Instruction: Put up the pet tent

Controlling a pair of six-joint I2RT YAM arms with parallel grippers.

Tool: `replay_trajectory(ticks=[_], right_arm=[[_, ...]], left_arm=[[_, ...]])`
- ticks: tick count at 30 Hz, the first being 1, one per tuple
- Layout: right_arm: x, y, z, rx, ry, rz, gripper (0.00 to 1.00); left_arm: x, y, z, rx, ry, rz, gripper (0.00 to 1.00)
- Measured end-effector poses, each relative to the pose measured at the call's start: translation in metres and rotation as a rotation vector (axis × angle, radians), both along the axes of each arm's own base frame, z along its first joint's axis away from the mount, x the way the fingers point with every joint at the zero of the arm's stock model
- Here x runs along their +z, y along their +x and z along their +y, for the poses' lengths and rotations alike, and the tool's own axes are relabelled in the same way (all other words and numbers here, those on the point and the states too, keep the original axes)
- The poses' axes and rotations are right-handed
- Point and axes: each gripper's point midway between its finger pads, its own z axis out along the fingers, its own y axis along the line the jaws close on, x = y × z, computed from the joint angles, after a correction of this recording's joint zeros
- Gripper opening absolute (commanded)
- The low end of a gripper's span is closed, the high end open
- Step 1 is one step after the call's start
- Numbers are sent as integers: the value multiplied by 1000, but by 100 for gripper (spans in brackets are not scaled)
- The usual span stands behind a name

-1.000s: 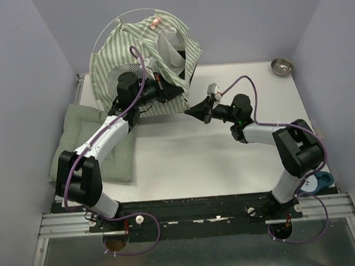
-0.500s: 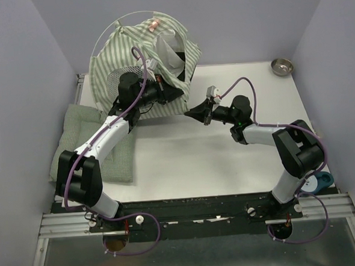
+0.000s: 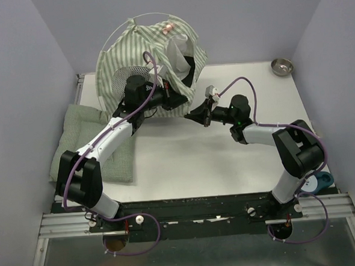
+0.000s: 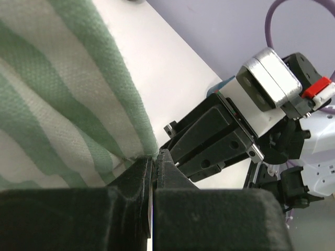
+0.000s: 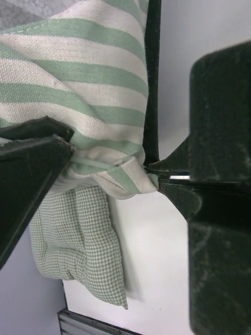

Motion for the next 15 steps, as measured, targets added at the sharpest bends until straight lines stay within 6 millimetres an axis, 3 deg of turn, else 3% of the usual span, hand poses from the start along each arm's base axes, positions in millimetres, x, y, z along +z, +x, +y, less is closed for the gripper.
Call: replay_trajectory(ticks=[4,9,15], right_arm=[[-6,-1,-1,0,-15,29,2],[-8,-4,-1,3,-27,51,27],[3,-14,-2,42,-22,41,35]], left_arm=[[-7,-8,-5,-25,33,-9,0],[-15,-13,-3,-31,58,-12,0],[-21,-12,0,-16,84,-3,0]])
